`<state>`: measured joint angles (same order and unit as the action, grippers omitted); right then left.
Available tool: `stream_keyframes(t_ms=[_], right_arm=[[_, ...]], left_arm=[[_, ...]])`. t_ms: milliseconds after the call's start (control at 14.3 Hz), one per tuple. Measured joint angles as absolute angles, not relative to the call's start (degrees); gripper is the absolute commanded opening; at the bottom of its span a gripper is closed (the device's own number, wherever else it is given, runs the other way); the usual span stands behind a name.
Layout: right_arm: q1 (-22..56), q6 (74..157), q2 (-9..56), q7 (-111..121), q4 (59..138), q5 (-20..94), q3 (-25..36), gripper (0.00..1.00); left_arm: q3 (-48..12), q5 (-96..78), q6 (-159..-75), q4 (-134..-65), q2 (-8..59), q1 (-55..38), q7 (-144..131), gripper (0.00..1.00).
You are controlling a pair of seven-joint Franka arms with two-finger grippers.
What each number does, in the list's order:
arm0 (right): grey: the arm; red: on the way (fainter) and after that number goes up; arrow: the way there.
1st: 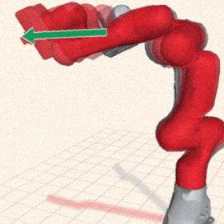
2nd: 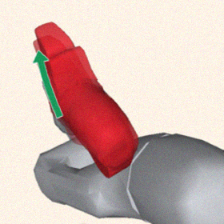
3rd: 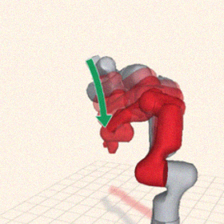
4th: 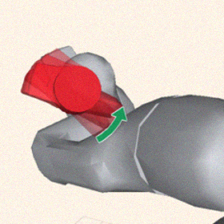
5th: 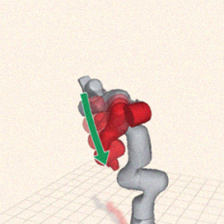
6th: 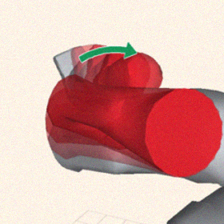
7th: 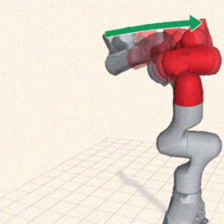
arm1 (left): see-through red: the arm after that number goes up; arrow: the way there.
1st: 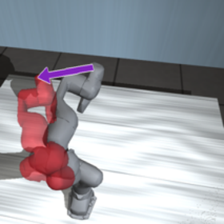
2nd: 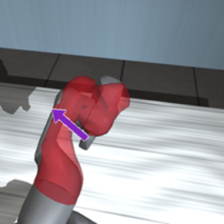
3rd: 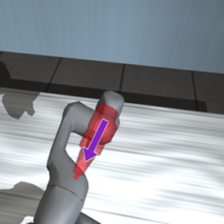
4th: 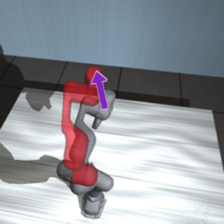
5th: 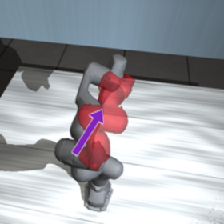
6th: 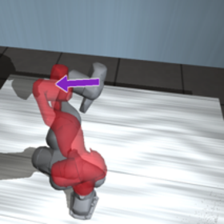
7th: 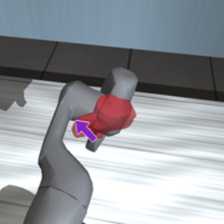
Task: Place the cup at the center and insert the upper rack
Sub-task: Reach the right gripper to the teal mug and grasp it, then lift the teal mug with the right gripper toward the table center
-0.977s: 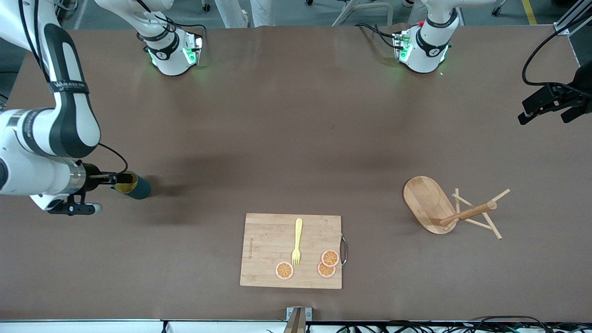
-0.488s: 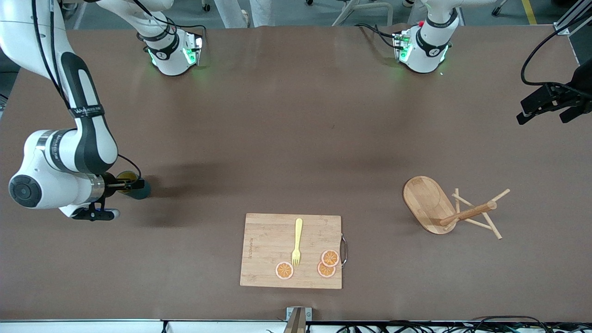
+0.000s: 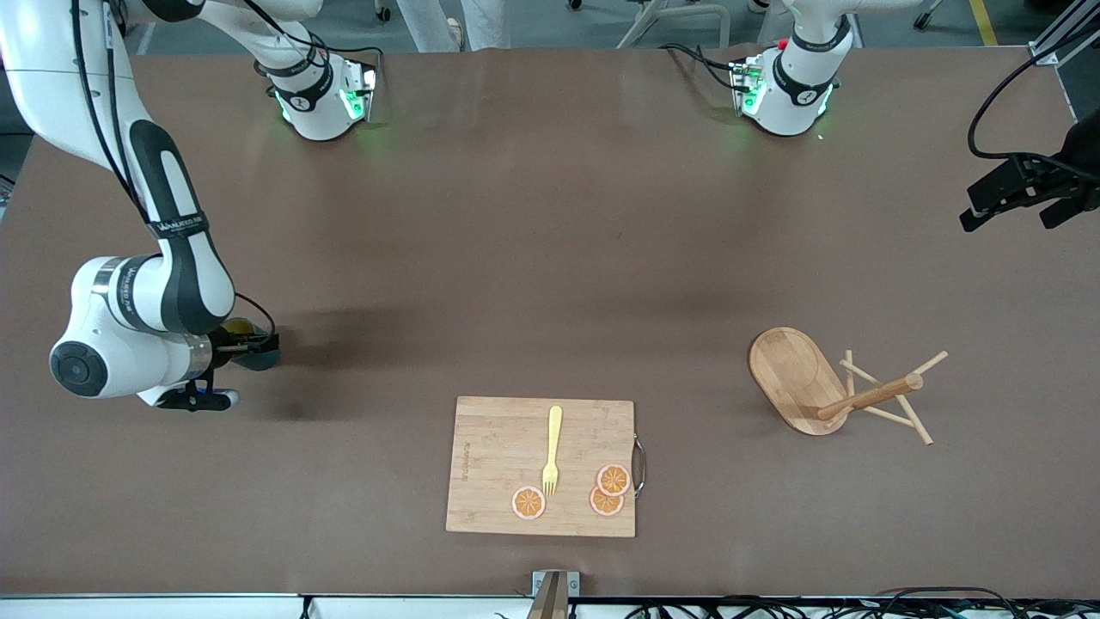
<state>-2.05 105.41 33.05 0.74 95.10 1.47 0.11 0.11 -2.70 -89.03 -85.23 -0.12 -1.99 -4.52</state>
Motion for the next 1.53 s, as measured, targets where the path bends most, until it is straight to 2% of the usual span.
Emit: stream_keyframes(t_ms=[279,488,698,837,1186,1535], right_arm=[[-2.1,106.8,33.3,0.7,96.0,1.5,0.2,0.46],[-2.3,106.8,33.3,0.6,96.1,1.5,0.3,0.23],[-2.3,106.7,33.3,0.4,96.2,1.5,0.3,0.07],[-2.3,106.7,33.3,0.4,96.2,1.5,0.3,0.03],[-2.2,106.0,33.2,0.3,95.9,1.5,0.1,0.01],[-1.3,105.8,33.2,0.2,93.1,2.2,-5.5,0.00]], left_arm=[[0.1,-2.7,-89.0,-85.2,-0.1,-2.0,-4.5,1.00],[0.1,-2.7,-89.0,-85.2,-0.1,-2.0,-4.5,1.00],[0.1,-2.7,-89.0,-85.2,-0.1,-2.0,-4.5,1.00],[0.1,-2.7,-89.0,-85.2,-0.1,-2.0,-4.5,1.00],[0.1,-2.7,-89.0,-85.2,-0.1,-2.0,-4.5,1.00],[0.1,-2.7,-89.0,-85.2,-0.1,-2.0,-4.5,1.00]])
